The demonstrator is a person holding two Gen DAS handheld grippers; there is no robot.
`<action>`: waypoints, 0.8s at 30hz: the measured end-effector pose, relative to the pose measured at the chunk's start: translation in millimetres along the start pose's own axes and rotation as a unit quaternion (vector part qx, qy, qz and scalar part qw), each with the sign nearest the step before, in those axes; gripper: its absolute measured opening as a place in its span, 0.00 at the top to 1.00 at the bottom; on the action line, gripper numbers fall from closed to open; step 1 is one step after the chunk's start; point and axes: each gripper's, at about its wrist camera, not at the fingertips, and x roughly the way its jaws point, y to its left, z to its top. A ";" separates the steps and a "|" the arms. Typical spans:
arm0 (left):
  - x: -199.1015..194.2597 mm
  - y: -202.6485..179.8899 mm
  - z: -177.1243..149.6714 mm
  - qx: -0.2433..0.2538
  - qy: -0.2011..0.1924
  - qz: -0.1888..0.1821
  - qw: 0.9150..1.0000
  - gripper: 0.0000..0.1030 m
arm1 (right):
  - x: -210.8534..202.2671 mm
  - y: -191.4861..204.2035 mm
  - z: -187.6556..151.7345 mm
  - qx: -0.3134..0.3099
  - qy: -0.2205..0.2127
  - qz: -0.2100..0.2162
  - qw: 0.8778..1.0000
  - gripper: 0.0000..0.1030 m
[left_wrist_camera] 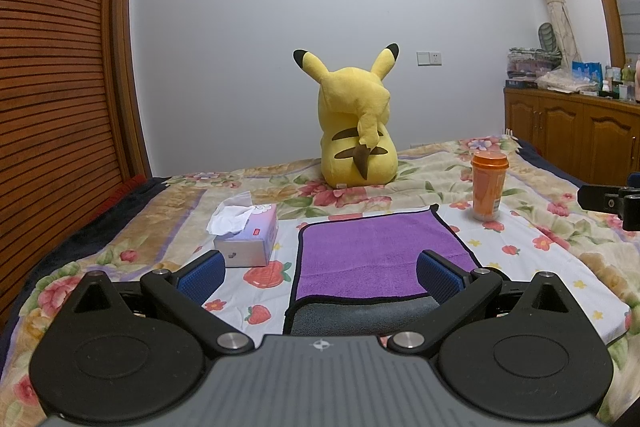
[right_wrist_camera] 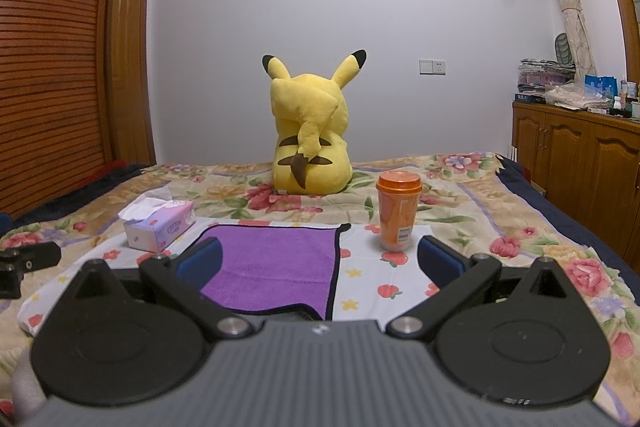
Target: Fold towel
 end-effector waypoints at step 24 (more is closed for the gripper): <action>14.3 -4.8 -9.2 0.024 0.044 -0.008 0.999 0.00 | 16.4 11.6 1.3 -0.012 0.032 0.018 0.999 0.00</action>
